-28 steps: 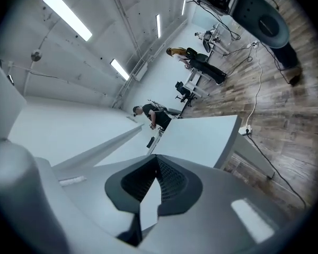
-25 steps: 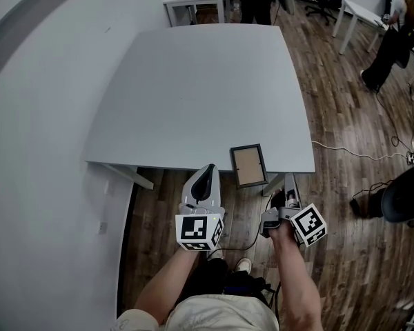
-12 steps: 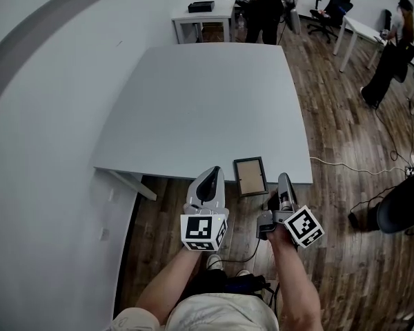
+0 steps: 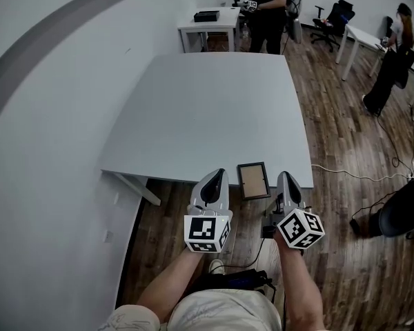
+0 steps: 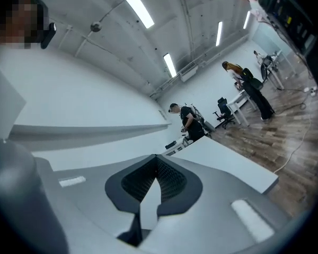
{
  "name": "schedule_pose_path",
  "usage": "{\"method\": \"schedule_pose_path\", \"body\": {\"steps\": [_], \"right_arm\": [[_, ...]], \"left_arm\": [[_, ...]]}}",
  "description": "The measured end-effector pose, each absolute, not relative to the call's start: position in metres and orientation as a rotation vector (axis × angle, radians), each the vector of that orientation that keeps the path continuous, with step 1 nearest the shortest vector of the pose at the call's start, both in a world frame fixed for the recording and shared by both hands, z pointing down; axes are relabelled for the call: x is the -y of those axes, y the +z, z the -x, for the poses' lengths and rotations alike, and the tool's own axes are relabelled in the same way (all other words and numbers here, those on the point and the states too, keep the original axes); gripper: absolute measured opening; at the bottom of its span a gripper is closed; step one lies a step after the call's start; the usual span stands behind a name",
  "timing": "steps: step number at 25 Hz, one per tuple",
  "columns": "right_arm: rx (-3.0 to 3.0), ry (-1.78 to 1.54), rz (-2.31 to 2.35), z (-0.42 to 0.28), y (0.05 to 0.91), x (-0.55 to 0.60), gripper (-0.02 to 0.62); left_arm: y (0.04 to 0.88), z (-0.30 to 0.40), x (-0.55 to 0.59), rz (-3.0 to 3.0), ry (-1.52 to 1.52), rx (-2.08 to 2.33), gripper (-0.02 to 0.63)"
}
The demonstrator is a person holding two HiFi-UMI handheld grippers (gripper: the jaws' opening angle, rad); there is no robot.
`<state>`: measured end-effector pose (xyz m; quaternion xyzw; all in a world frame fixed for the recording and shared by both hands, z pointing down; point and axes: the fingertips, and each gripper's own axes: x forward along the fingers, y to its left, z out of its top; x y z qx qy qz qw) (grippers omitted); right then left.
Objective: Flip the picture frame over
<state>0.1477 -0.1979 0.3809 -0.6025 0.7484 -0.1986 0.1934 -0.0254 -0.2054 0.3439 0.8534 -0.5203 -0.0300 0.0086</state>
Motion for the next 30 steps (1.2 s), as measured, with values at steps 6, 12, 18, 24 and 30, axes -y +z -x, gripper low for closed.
{"method": "schedule_pose_path", "body": {"steps": [6, 12, 18, 24, 30], "right_arm": [[-2.234, -0.307, 1.820, -0.140, 0.365, 0.189, 0.023], [-2.346, -0.076, 1.943, -0.134, 0.351, 0.179, 0.023], [-2.401, 0.022, 1.980, -0.125, 0.352, 0.165, 0.023], [-2.430, 0.047, 1.981, -0.120, 0.358, 0.156, 0.023], [-2.434, 0.040, 1.994, -0.122, 0.360, 0.157, 0.023]], "left_arm": [[0.332, 0.020, 0.196, -2.699, -0.102, 1.625, 0.002], [0.331, 0.017, 0.192, -2.684, -0.124, 1.616, 0.002], [0.340, 0.021, 0.186, -2.658, -0.125, 1.616, 0.002], [0.356, 0.022, 0.180, -2.647, -0.091, 1.610, 0.002], [0.367, 0.022, 0.179, -2.628, -0.067, 1.602, 0.002]]}}
